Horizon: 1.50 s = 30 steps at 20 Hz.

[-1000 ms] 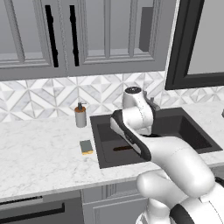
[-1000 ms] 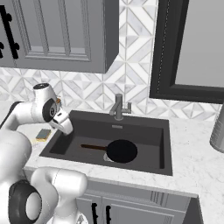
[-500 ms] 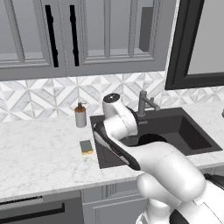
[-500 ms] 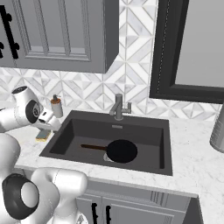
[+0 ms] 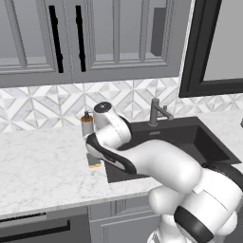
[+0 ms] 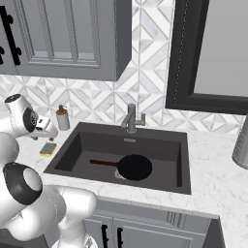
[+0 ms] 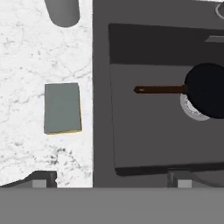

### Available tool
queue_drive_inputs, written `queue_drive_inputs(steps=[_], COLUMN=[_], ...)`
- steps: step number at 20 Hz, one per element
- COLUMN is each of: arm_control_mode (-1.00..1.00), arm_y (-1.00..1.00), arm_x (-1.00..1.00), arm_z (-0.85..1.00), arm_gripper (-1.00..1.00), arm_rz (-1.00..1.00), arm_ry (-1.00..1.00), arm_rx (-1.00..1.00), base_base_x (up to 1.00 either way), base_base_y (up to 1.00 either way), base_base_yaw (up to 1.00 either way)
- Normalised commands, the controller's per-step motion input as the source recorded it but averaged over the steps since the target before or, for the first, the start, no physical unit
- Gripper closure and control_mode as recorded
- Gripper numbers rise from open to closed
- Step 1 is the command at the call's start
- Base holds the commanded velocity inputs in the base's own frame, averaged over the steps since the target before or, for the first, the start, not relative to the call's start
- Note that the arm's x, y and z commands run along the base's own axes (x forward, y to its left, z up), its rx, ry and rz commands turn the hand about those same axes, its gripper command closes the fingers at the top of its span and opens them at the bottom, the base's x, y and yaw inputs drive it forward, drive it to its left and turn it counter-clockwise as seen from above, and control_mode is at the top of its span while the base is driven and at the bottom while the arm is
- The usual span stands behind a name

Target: Pick the pan and sponge and place them into the sink. Then turn on the water.

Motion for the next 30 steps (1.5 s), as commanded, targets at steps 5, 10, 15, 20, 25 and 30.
queue_drive_inputs(steps=[5,10,15,20,25,30], arm_control_mode=[-1.0,-1.0,-1.0,-1.0,-1.0,-1.0], arm_y=[0.45,0.29,0.01,0.0,0.0,0.0], arm_x=[0.12,0.03,0.0,0.12,0.28,0.15], arm_z=[-0.33,-0.5,-0.34,-0.18,-0.11,-0.07], arm_gripper=[-1.0,-1.0,-1.0,-1.0,-1.0,-1.0], arm_rz=[0.19,0.12,0.0,0.0,0.0,0.0], arm_ry=[0.0,-0.03,-0.08,-0.11,-0.06,-0.01], arm_rx=[0.0,0.0,0.02,0.07,0.11,0.11], base_base_x=[0.0,0.0,0.0,0.0,0.0,0.0], base_base_y=[0.0,0.0,0.0,0.0,0.0,0.0], base_base_yaw=[0.0,0.0,0.0,0.0,0.0,0.0])
